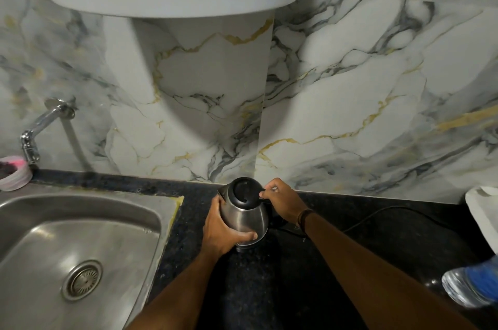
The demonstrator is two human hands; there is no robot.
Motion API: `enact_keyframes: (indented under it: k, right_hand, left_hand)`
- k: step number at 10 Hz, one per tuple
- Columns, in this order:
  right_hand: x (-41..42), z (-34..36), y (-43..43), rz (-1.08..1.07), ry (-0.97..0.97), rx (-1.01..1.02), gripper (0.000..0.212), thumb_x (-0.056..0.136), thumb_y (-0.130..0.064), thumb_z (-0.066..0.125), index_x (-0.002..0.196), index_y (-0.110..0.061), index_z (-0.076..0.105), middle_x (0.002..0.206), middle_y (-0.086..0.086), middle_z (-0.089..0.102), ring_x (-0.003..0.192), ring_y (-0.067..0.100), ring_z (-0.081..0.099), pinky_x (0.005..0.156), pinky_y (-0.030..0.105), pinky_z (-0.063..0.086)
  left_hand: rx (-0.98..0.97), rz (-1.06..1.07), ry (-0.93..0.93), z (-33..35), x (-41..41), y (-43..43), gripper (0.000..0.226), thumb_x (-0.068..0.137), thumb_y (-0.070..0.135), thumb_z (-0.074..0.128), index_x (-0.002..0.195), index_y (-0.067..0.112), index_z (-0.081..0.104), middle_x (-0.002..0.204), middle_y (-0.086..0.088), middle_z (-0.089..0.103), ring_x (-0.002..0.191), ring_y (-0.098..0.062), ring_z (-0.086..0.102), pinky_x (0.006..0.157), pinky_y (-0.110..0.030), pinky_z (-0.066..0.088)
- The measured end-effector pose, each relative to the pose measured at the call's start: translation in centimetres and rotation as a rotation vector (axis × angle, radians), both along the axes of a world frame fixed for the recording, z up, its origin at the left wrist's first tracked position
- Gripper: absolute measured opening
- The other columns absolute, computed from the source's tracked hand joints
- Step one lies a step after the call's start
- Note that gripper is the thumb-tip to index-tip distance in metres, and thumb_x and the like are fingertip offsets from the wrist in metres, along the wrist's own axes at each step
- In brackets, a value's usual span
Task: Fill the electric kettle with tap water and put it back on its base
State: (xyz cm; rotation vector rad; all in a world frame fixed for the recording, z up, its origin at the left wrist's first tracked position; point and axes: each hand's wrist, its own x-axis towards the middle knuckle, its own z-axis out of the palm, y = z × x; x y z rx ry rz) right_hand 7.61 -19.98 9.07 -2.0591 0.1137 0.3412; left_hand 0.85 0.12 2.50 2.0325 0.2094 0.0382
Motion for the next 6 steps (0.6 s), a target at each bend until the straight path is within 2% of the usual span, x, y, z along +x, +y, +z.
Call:
enact_keyframes:
  k: [2,3,4,5,6]
  right_hand:
    - [0.2,0.0,0.0,-0.002,0.016,-0.018,0.014,0.091,-0.032,0.07,0.085,-0.028,0.058,0.088,-0.003,0.066,0.086,0.016,0.063,0.073,0.031,0.046]
    - [0.2,-0.2,-0.1,-0.007,0.013,-0.013,0.013,0.093,-0.029,0.069,0.086,-0.027,0.058,0.089,-0.002,0.067,0.09,0.019,0.064,0.076,0.032,0.048]
    - [0.0,-0.4,-0.2,-0.003,0.009,-0.008,0.01,0.092,-0.034,0.066,0.088,-0.029,0.058,0.092,-0.002,0.067,0.09,0.016,0.064,0.073,0.031,0.047]
    - [-0.3,-0.1,0.0,-0.004,-0.003,-0.013,0.011,0.093,-0.038,0.062,0.088,-0.028,0.059,0.095,-0.001,0.068,0.094,0.02,0.065,0.077,0.032,0.048]
    - [-0.7,0.2,0.1,-0.066,-0.076,-0.033,0.034,0.088,-0.053,0.051,0.104,-0.027,0.066,0.112,0.002,0.07,0.115,0.028,0.061,0.102,0.046,0.05]
  left_hand:
    - [-0.017,-0.02,0.003,-0.9,0.6,0.0,0.128,0.032,0.048,0.11,0.14,0.043,0.044,0.135,0.017,0.064,0.124,-0.014,0.064,0.107,-0.049,0.059]
    - [-0.031,-0.026,-0.011,-1.2,0.6,0.0,0.126,0.031,0.047,0.111,0.137,0.049,0.043,0.133,0.022,0.064,0.121,-0.01,0.065,0.104,-0.045,0.059]
    - [-0.037,-0.023,-0.01,-1.6,0.5,0.0,0.126,0.032,0.047,0.111,0.136,0.057,0.041,0.134,0.024,0.062,0.121,-0.005,0.063,0.103,-0.041,0.057]
    - [-0.04,-0.037,0.006,-1.2,0.3,-0.1,0.13,0.033,0.045,0.111,0.141,0.056,0.04,0.137,0.023,0.062,0.124,-0.004,0.062,0.106,-0.045,0.058]
    - [-0.08,-0.054,-0.013,-0.6,-0.1,0.1,0.161,0.03,0.047,0.114,0.164,0.043,0.026,0.163,0.012,0.049,0.146,-0.016,0.052,0.121,-0.049,0.048]
